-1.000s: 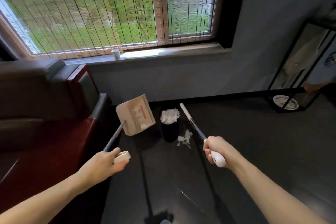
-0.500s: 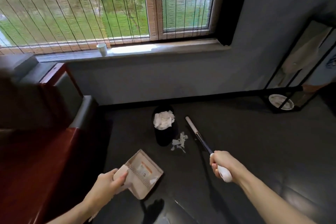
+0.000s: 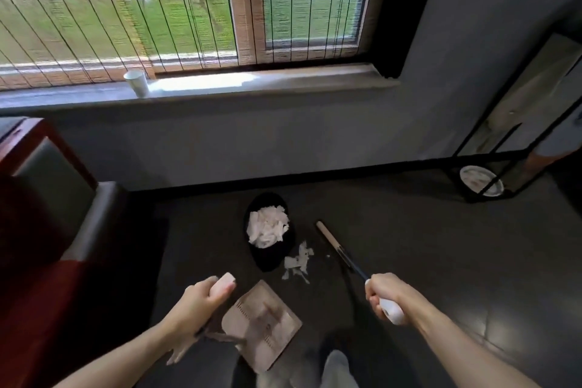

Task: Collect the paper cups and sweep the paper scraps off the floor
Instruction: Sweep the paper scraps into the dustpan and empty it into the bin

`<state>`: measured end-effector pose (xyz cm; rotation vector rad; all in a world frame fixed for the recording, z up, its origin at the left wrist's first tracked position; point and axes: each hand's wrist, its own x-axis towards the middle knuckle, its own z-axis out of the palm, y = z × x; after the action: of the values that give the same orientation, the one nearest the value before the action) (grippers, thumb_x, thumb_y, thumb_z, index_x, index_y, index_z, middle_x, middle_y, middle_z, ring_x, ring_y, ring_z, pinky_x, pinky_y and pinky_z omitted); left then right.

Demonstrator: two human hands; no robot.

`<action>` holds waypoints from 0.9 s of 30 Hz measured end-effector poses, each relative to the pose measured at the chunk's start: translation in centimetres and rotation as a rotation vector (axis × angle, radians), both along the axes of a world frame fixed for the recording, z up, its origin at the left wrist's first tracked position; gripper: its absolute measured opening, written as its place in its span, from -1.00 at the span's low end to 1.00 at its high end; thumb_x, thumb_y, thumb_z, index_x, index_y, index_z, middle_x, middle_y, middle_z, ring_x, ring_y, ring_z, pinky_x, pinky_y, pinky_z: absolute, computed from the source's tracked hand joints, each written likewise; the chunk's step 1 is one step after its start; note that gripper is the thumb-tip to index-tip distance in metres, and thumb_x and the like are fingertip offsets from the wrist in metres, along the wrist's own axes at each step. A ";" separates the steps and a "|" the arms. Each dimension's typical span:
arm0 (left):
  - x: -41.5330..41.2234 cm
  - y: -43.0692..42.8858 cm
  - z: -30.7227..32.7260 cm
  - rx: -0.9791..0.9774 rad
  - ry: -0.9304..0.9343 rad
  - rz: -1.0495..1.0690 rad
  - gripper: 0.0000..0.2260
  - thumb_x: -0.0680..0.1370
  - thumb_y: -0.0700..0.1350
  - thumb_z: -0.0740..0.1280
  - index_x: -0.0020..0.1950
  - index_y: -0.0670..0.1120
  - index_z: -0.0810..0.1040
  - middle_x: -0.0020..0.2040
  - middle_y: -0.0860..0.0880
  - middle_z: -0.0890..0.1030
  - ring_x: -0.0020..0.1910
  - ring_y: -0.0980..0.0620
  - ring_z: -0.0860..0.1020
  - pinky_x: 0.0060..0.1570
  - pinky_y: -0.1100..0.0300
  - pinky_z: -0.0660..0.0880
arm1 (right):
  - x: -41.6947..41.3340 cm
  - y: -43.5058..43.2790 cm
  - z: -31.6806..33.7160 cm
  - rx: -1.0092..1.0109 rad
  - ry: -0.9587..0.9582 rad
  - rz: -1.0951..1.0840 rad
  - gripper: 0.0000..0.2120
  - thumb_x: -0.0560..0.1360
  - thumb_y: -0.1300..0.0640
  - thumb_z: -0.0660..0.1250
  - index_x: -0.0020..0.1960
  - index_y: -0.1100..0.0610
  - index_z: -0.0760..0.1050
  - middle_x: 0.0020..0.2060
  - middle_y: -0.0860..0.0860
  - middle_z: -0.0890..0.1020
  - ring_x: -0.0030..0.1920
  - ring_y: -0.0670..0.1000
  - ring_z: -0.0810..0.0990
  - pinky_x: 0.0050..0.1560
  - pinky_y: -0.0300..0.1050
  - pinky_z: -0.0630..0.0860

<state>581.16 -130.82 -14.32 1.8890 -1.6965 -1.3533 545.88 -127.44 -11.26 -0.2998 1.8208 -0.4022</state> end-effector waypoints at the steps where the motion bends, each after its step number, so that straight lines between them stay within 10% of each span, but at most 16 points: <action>1: -0.4 -0.7 -0.5 -0.004 0.007 0.018 -0.64 0.55 0.14 0.26 -0.23 -0.15 0.44 -0.46 0.05 0.40 -0.47 0.11 0.36 -0.43 0.19 0.29 | -0.5 -1.1 -0.5 0.011 -0.001 0.014 -0.83 0.36 0.39 0.11 -0.22 0.22 0.44 -0.58 0.03 0.38 -0.62 -0.09 0.31 -0.61 -0.31 0.23; 18: -4.0 -8.4 -1.9 -0.089 -0.009 0.028 -0.51 0.49 0.32 0.20 -0.30 -0.11 0.41 -0.51 0.06 0.38 -0.51 0.17 0.34 -0.51 0.22 0.28 | 4.3 -1.8 -2.7 0.144 -0.041 0.490 -0.29 0.49 0.31 0.11 0.57 0.04 -0.06 -0.45 0.00 0.45 -0.53 -0.13 0.40 -0.46 -0.30 0.39; 21: -4.3 -7.5 -1.7 -0.087 -0.011 0.012 -0.46 0.51 0.30 0.20 -0.21 -0.21 0.47 -0.45 0.04 0.43 -0.48 0.14 0.38 -0.44 0.15 0.32 | 5.2 0.7 -0.7 0.162 -0.038 0.531 -0.39 0.50 0.29 0.10 0.52 0.07 0.10 -0.49 -0.01 0.45 -0.60 -0.13 0.39 -0.54 -0.30 0.37; 24: -4.6 -6.6 -1.0 -0.077 0.006 -0.007 -0.52 0.52 0.25 0.21 -0.18 -0.19 0.51 -0.38 -0.03 0.52 -0.46 0.12 0.44 -0.46 0.17 0.36 | 5.4 3.3 1.7 0.268 -0.190 0.494 -0.86 0.43 0.29 0.12 -0.10 0.18 0.44 -0.60 -0.01 0.37 -0.64 -0.10 0.32 -0.55 -0.31 0.28; 27: -4.6 -5.4 -0.2 -0.041 0.043 -0.027 -0.59 0.53 0.24 0.20 -0.16 -0.11 0.53 -0.33 -0.06 0.56 -0.46 0.11 0.48 -0.50 0.21 0.41 | 3.7 4.9 3.9 0.313 -0.324 0.284 -0.81 0.37 0.34 0.15 -0.18 0.10 0.44 -0.56 -0.01 0.31 -0.58 -0.12 0.26 -0.60 -0.32 0.20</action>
<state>576.57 -136.21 -14.51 1.8084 -1.7216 -1.3491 549.59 -122.55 -7.41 -0.2531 1.4687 0.0353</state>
